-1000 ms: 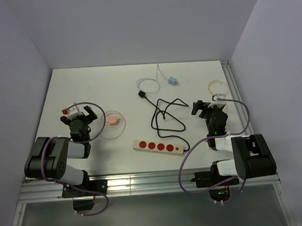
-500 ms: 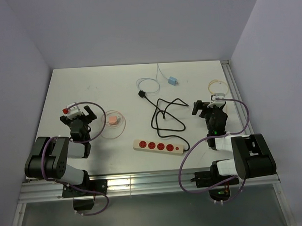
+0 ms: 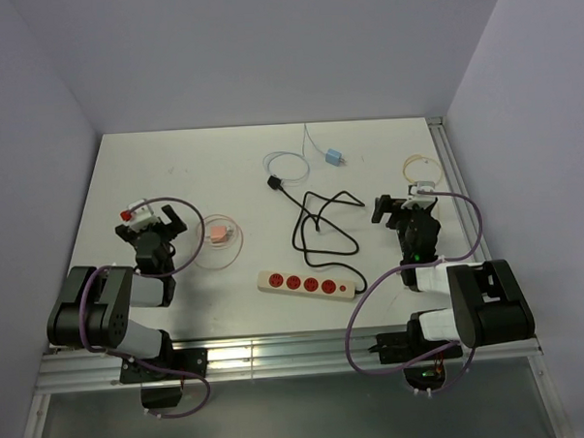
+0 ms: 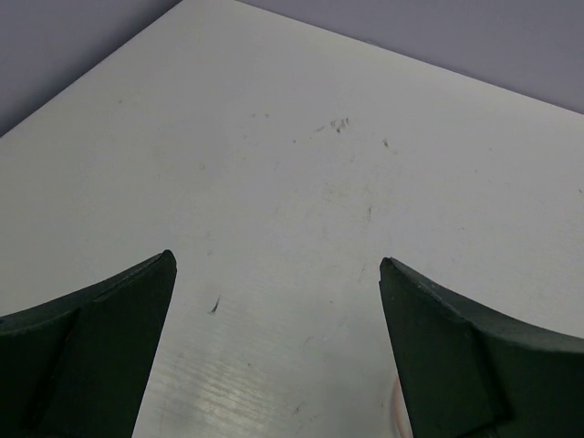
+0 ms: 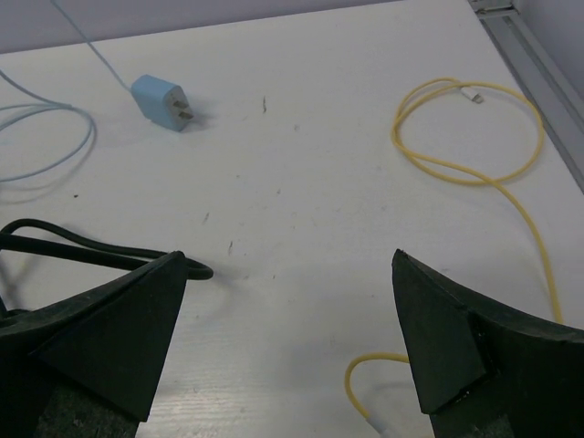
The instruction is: Insert the plug
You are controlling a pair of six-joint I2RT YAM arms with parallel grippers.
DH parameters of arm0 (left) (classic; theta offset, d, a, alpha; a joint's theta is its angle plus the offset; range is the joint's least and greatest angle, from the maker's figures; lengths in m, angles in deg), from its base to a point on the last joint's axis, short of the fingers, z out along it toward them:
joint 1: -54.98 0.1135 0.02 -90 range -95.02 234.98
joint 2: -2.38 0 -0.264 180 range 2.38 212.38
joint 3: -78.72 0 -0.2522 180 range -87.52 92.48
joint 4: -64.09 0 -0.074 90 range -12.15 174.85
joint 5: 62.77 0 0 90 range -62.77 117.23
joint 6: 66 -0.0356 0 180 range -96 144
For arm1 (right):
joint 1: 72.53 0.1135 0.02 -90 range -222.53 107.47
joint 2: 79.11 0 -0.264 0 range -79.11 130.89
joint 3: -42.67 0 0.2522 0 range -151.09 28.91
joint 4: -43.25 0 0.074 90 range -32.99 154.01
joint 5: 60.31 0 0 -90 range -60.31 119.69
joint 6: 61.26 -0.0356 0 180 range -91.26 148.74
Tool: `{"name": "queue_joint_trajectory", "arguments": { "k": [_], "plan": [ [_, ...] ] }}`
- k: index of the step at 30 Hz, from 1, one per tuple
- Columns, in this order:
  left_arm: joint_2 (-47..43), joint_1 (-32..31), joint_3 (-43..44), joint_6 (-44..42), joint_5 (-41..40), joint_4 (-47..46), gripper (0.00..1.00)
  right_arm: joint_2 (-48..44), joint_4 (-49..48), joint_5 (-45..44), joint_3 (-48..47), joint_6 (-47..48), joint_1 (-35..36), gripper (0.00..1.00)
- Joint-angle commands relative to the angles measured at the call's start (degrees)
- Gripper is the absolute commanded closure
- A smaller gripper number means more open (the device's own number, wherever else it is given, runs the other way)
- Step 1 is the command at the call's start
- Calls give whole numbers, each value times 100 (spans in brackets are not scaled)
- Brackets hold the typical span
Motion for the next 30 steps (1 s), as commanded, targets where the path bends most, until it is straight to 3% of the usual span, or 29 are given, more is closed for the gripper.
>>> {"name": "queue_joint_trajectory", "arguments": {
  "k": [1,2,4,6,7,10,12,13,14,15,16,18,20,22,24,29,30],
  "plan": [
    [-394,58,281,-130,-23,177,0,-298,-204,-610,-169,106,13,0],
    [-779,14,421,-114,-292,1258,1,-404,7,-736,-291,237,205,0],
    [-949,-275,904,61,-696,2038,1,-641,876,-1130,-668,352,434,0],
    [-1116,-364,1430,1112,-1452,3556,0,-721,1764,-1491,-924,248,725,0],
    [-1169,-364,1581,1395,-1689,3885,0,-843,2002,-1606,-1082,3,795,0],
    [-1450,-434,2091,2195,-1850,5414,1,-1316,2767,-2011,-1162,-550,980,0],
    [-1766,-408,2476,3327,-2068,6318,0,-1643,3530,-2082,-1198,-675,998,0],
    [-1880,-399,2592,3880,-2191,7541,1,-1975,4064,-2204,-1459,-1320,998,0],
    [-2116,-399,2733,5452,-2332,8258,1,-2118,4661,-2405,-1644,-1814,989,0],
    [-2240,-382,2960,6033,-2220,8848,0,-2241,5555,-2555,-1794,-2201,989,0],
    [-2372,-347,2997,6221,-1958,9176,1,-2381,5755,-2356,-1978,-2179,972,0],
    [-2864,-241,2840,5435,-1308,8760,0,-2383,6368,-2134,-2216,-2222,945,0],
    [-3355,-188,2691,4900,-149,8276,1,-2068,7306,-1872,-2857,-2390,806,0],
    [-3733,-83,2427,4459,1122,7872,1,-1743,7453,-1318,-3313,-2050,613,0],
    [-3937,-56,2216,4395,1672,7756,1,-1479,7549,-985,-3631,-1916,585,0],
    [-4166,-48,1812,4307,3297,7238,6,847,8382,334,-6159,-1635,357,0],
    [-4149,-48,1759,4325,3535,7098,7,1730,8620,353,-6660,-1390,357,0]
  ]
}}
